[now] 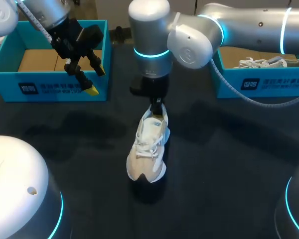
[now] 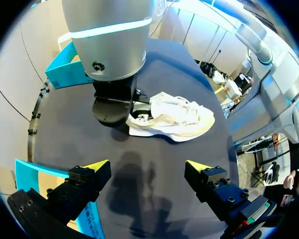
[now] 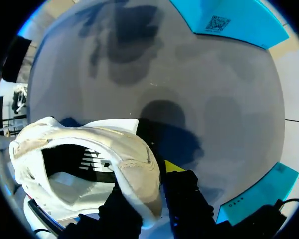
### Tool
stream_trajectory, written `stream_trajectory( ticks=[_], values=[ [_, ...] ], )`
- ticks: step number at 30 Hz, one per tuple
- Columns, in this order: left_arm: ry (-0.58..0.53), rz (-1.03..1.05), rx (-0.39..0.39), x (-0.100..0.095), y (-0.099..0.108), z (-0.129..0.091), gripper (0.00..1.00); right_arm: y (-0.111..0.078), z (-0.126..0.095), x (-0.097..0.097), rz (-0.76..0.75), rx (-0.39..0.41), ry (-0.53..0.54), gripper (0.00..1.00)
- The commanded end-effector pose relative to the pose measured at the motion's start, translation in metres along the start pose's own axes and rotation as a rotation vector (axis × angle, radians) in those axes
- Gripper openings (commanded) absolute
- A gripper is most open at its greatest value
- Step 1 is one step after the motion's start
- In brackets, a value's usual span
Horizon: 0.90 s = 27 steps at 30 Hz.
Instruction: Take the shoe out of the shoebox, open the shoe tongue, remove and reinsert the insole, then place the shoe into the shoebox
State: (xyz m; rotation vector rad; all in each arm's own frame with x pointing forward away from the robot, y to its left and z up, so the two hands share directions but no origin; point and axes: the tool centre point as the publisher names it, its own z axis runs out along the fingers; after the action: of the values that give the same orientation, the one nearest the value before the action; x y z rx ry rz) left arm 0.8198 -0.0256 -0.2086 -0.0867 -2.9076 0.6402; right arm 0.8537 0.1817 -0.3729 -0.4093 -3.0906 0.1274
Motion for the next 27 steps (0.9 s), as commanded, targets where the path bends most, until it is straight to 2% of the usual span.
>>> stream_trajectory(
  ticks=[1, 5, 12, 27],
  values=[
    [-0.002, 0.001, -0.001, 0.001, 0.001, -0.001, 1.0, -0.012, -0.037, 0.009, -0.008, -0.008, -0.05, 0.0],
    [-0.002, 0.001, -0.001, 0.001, 0.001, -0.001, 1.0, -0.018, -0.058, 0.01, -0.034, -0.025, -0.079, 0.0],
    [-0.002, 0.001, -0.001, 0.001, 0.001, -0.001, 1.0, -0.032, -0.104, 0.007, -0.079, 0.015, -0.104, 0.0],
    [-0.002, 0.001, -0.001, 0.001, 0.001, -0.001, 1.0, -0.059, -0.165, -0.008, -0.122, 0.055, -0.103, 0.0]
  ],
)
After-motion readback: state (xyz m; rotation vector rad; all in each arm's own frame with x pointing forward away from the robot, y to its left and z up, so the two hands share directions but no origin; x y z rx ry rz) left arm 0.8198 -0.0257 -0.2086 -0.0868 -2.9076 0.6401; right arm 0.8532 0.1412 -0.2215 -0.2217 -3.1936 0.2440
